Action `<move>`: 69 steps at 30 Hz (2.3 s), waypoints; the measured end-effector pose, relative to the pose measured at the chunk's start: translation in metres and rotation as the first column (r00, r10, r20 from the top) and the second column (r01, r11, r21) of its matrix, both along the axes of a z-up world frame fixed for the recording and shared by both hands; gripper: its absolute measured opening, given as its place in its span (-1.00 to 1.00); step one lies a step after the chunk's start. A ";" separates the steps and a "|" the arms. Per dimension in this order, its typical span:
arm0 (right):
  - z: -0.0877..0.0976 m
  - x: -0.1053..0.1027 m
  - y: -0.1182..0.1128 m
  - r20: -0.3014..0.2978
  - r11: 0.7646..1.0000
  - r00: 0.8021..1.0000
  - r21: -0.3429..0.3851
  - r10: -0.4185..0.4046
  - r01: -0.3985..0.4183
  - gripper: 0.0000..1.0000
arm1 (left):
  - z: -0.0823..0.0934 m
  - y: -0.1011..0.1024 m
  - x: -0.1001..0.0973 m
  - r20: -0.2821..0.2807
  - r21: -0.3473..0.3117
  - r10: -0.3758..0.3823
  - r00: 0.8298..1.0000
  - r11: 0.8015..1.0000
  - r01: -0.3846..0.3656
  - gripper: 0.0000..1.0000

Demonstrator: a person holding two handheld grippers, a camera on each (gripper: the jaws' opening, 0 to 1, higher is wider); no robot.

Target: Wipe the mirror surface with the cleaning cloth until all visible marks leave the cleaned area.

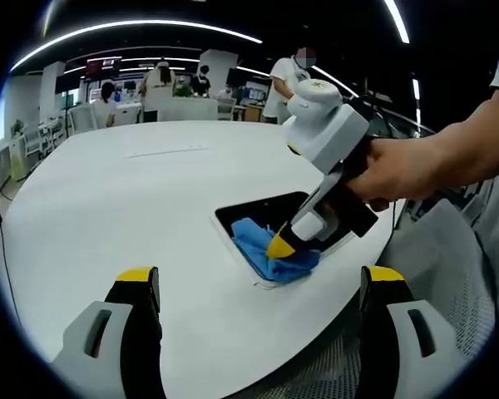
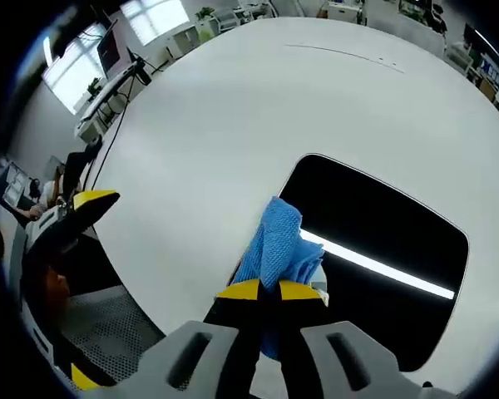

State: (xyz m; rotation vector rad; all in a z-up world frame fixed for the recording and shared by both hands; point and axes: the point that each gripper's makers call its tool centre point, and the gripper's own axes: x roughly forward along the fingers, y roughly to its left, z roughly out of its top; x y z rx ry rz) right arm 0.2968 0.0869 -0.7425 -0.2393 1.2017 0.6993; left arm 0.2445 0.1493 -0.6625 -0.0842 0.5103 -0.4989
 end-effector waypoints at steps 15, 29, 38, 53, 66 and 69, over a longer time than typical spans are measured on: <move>0.004 -0.004 0.002 -0.004 1.000 1.000 0.009 -0.006 0.006 -1.00 | -0.001 0.000 -0.001 -0.005 0.001 -0.004 1.000 1.000 0.004 0.98; 0.001 0.017 0.008 -0.005 1.000 1.000 -0.002 0.026 -0.026 -1.00 | -0.001 -0.001 -0.002 -0.006 0.001 -0.008 1.000 1.000 0.008 0.98; -0.001 0.037 0.009 -0.001 0.999 0.999 -0.012 0.038 -0.039 -1.00 | -0.001 0.000 -0.003 -0.017 -0.003 -0.003 1.000 1.000 0.003 0.98; 0.003 0.088 0.015 0.036 0.996 0.996 -0.057 0.078 -0.076 -1.00 | -0.004 0.001 -0.003 -0.017 0.015 -0.007 1.000 1.000 0.008 0.98; 0.001 0.111 0.019 0.043 0.999 0.999 -0.035 0.020 -0.019 -1.00 | -0.004 -0.002 -0.003 -0.024 0.004 -0.015 1.000 1.000 0.015 0.98; 0.004 0.111 0.018 0.050 0.999 0.998 -0.034 0.024 -0.022 -1.00 | -0.005 -0.001 -0.003 -0.029 0.005 -0.013 1.000 1.000 0.013 0.98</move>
